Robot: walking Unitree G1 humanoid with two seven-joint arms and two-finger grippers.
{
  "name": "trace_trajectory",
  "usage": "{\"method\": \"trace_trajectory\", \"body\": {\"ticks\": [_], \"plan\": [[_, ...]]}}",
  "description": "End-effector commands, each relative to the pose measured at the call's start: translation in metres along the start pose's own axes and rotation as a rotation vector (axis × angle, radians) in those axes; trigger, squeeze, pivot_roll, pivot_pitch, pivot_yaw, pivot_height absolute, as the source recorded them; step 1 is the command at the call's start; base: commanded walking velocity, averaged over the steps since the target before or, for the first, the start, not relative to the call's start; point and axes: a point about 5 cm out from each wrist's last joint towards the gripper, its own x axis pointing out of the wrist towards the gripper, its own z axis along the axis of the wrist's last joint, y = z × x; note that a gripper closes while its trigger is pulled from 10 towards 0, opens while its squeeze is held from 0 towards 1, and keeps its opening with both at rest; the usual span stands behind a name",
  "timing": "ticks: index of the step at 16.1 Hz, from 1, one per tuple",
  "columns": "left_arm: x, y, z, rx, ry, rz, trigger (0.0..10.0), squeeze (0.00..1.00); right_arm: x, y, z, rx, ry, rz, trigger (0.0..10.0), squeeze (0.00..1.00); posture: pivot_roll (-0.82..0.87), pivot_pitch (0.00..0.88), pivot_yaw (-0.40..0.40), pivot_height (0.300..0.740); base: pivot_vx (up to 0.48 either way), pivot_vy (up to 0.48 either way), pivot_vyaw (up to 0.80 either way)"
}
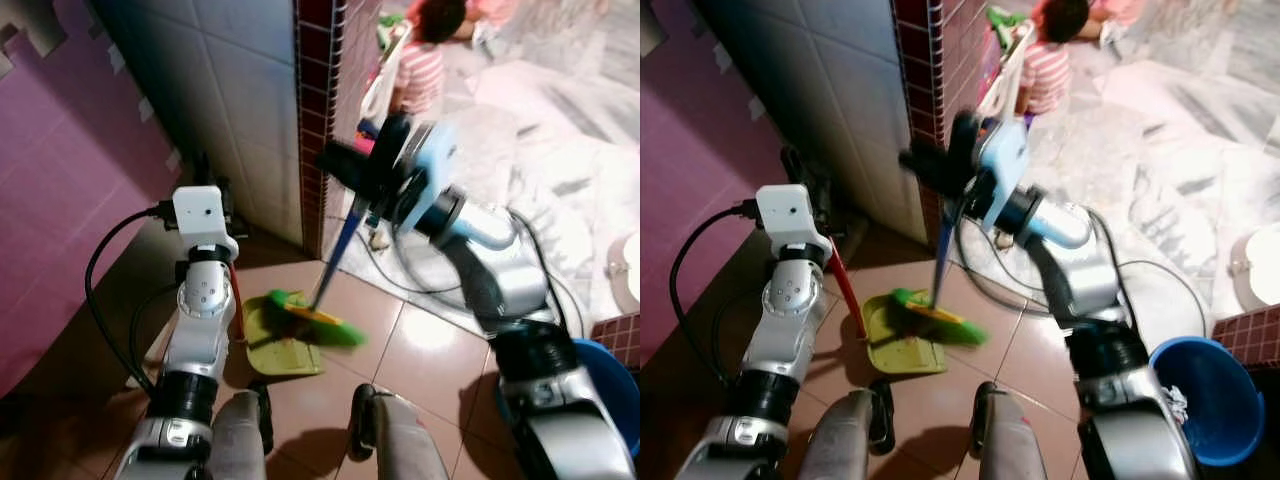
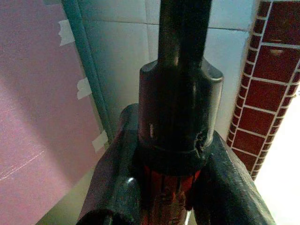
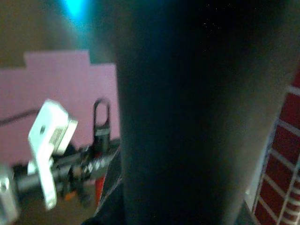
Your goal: Sweep floor
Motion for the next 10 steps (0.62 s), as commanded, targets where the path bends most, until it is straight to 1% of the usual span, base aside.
{"method": "trace_trajectory", "body": {"ticks": [1, 2, 3, 4, 5, 6, 7, 9, 10], "plan": [[-0.008, 0.000, -0.020, 0.001, 0.085, 0.003, 10.0, 0.00, 0.003, -0.001, 0.020, -0.003, -0.074, 0.023, 10.0, 0.00, -0.07, 0.185, -0.003, 0.740, 0.000, 0.000, 0.00], [-0.007, 0.000, -0.019, 0.000, 0.082, 0.006, 10.0, 0.00, 0.003, -0.007, 0.029, 0.000, -0.094, 0.004, 10.0, 0.00, -0.08, 0.175, -0.001, 0.740, 0.000, 0.000, 0.00], [-0.005, -0.001, -0.020, -0.002, 0.079, 0.005, 10.0, 0.00, 0.002, -0.020, 0.040, -0.026, -0.119, -0.039, 10.0, 0.00, -0.08, 0.164, 0.003, 0.740, 0.000, 0.000, 0.00], [-0.005, -0.002, -0.020, -0.003, 0.077, 0.002, 10.0, 0.00, 0.001, -0.028, 0.046, -0.070, -0.127, -0.076, 10.0, 0.00, -0.08, 0.160, 0.005, 0.740, 0.000, 0.000, 0.00], [-0.002, -0.004, -0.020, -0.005, 0.070, -0.003, 10.0, 0.00, -0.002, -0.035, 0.050, -0.158, -0.094, -0.099, 10.0, 0.00, -0.08, 0.153, 0.007, 0.740, 0.000, 0.000, 0.00], [-0.001, -0.005, -0.019, -0.007, 0.066, -0.006, 10.0, 0.00, -0.004, -0.038, 0.052, -0.191, -0.081, -0.111, 10.0, 0.00, -0.08, 0.151, 0.008, 0.740, 0.000, 0.000, 0.00], [0.002, -0.007, -0.018, -0.010, 0.058, -0.010, 10.0, 0.00, -0.009, -0.047, 0.054, -0.276, -0.038, -0.118, 10.0, 0.00, -0.08, 0.150, 0.009, 0.740, 0.000, 0.000, 0.00], [0.002, -0.008, -0.019, -0.013, 0.054, -0.012, 10.0, 0.00, -0.016, -0.054, 0.055, -0.333, 0.006, -0.123, 10.0, 0.00, -0.08, 0.153, 0.009, 0.740, 0.000, 0.000, 0.00], [0.001, -0.008, -0.019, -0.014, 0.053, -0.013, 10.0, 0.00, -0.019, -0.061, 0.058, -0.375, 0.020, -0.142, 10.0, 0.00, -0.07, 0.160, 0.010, 0.740, 0.000, 0.000, 0.00]]}}
